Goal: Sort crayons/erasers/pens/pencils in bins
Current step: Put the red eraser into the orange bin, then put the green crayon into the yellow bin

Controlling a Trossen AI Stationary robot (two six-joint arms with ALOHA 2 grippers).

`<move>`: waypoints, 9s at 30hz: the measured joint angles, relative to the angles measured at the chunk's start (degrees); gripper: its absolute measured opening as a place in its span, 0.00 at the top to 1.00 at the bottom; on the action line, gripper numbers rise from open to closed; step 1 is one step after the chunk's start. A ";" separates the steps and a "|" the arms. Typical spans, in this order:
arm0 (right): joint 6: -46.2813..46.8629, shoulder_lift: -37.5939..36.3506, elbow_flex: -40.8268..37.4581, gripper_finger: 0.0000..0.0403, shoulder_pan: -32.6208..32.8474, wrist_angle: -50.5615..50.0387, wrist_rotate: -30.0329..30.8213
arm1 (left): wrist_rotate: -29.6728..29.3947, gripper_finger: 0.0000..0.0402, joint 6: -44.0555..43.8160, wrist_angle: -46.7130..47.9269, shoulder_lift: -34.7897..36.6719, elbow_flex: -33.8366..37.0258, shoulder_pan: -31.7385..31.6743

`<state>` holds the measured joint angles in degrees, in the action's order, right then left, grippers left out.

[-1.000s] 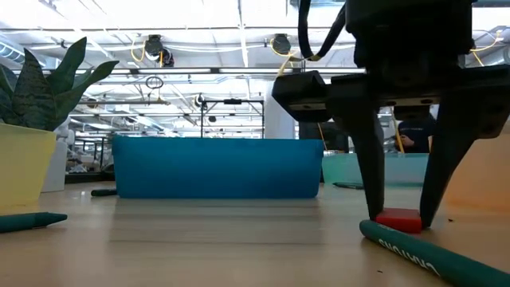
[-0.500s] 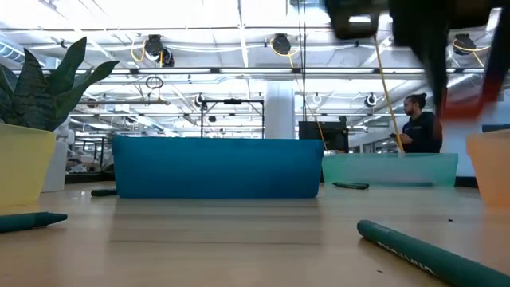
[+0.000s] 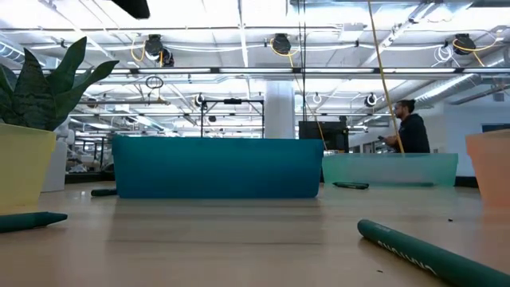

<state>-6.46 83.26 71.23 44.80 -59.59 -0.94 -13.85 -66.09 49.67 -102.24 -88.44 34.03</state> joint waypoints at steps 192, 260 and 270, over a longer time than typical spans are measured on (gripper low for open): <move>10.45 -3.97 13.49 0.51 -6.85 12.44 27.68 | 14.80 0.63 53.38 -2.91 -26.27 -15.70 11.15; 12.67 -3.97 13.49 0.51 -6.83 12.59 24.62 | 10.89 0.97 52.05 -1.46 -26.81 -12.10 12.17; 11.36 -3.97 13.49 0.51 -6.83 12.67 24.62 | 9.97 0.97 51.15 22.51 -26.60 -22.40 11.88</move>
<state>4.91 79.29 84.73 37.98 -46.92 23.68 -3.88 -14.94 72.18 -128.84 -110.85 45.90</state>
